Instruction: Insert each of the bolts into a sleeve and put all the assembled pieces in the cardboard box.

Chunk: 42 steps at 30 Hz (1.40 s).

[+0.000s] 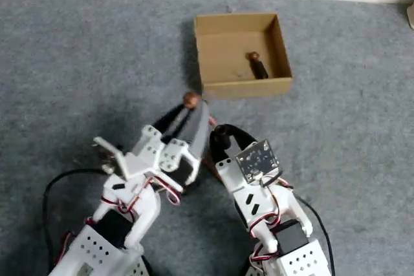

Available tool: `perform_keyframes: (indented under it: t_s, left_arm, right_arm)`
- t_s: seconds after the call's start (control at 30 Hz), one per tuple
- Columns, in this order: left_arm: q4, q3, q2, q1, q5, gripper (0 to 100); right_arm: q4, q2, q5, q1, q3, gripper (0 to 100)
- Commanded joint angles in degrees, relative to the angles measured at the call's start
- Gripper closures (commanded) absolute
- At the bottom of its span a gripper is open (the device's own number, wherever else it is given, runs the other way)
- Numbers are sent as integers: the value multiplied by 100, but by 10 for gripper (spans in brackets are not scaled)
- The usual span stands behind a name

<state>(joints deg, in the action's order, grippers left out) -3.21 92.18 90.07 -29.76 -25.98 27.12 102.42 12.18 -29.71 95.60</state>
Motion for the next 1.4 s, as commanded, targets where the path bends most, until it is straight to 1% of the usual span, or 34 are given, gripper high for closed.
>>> perform_keyframes:
  t_s: [0.0, 0.17, 0.23, 0.33, 0.5, 0.67, 1.07, 1.37]
  left_arm:
    - [176, -84, 75, -119, -44, 994]
    - [185, -13, 31, -75, -53, 994]
    - [273, -13, 31, -75, -53, 994]
    - [299, -48, 40, -22, -53, 994]
    - [308, -22, 31, -66, -44, 994]
    - [325, -22, 31, -40, -44, 994]
    - [308, 92, 31, -66, -44, 994]
    - [334, 101, 22, -75, -44, 994]
  right_arm:
    - [-154, 13, -9, 136, 57, 994]
    - [-154, 13, -9, 382, 48, 994]
    - [-154, 13, -9, 374, 48, 994]
    - [-110, 13, -35, 215, 48, 994]
    - [479, 13, -9, -277, -4, 994]
    - [497, 321, -9, -295, 4, 994]
    - [505, 286, -9, -277, -251, 994]
    - [1147, 286, -26, -321, -945, 994]
